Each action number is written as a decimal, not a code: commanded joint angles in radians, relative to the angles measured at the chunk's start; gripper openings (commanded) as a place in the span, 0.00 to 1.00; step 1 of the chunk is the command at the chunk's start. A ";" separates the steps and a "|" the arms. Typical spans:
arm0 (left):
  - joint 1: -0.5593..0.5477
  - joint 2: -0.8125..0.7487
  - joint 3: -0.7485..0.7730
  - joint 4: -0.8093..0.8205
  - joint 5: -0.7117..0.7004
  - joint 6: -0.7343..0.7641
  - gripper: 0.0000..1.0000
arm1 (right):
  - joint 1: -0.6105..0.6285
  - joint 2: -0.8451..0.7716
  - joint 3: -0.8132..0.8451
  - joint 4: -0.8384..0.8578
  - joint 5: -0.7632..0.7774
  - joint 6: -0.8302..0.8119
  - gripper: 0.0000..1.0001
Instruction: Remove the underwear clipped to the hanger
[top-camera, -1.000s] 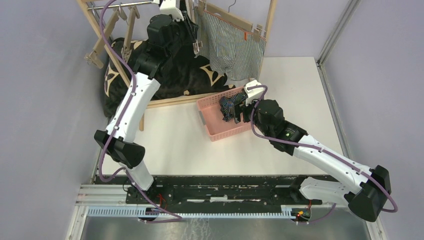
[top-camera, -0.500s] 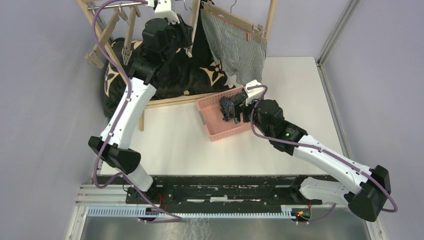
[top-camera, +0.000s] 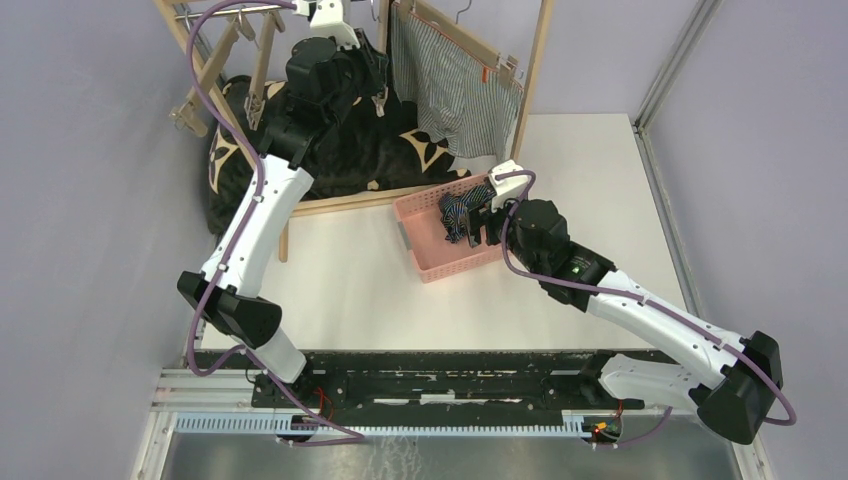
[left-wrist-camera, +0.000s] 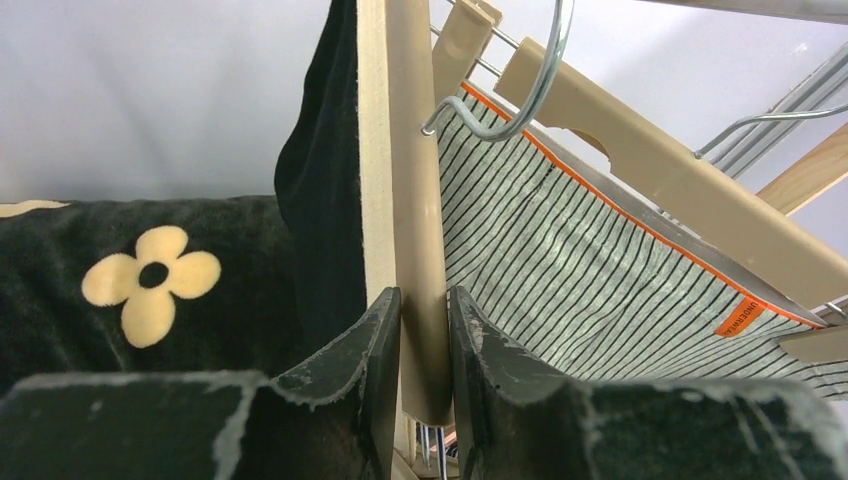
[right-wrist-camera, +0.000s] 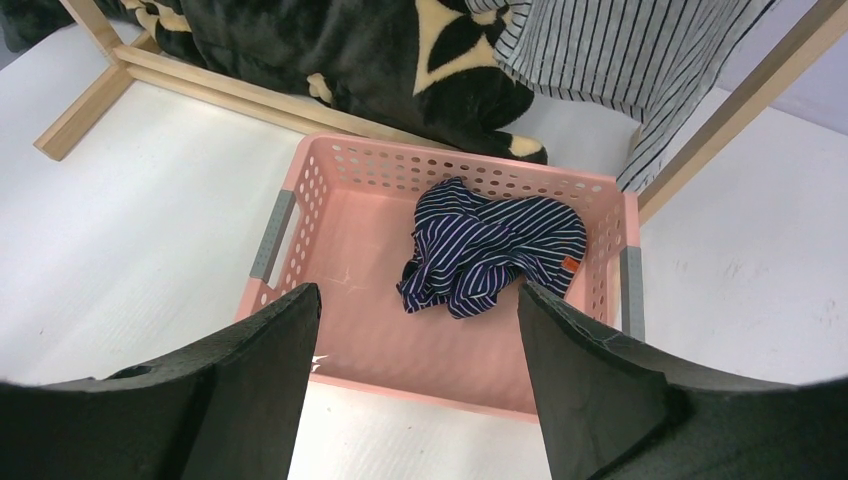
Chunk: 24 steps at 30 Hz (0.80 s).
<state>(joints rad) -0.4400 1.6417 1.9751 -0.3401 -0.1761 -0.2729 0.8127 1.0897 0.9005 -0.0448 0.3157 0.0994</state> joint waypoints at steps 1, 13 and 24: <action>0.000 0.006 0.001 0.036 0.013 0.022 0.31 | 0.009 -0.024 0.001 0.047 0.005 -0.007 0.81; 0.000 0.016 -0.008 0.044 0.006 0.036 0.03 | 0.012 -0.035 -0.006 0.047 0.019 -0.009 0.80; -0.001 -0.053 -0.015 0.052 -0.058 0.084 0.03 | 0.011 -0.039 -0.014 0.052 0.025 -0.013 0.81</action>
<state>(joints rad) -0.4408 1.6405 1.9629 -0.3172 -0.1841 -0.2497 0.8185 1.0714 0.8852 -0.0380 0.3191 0.0978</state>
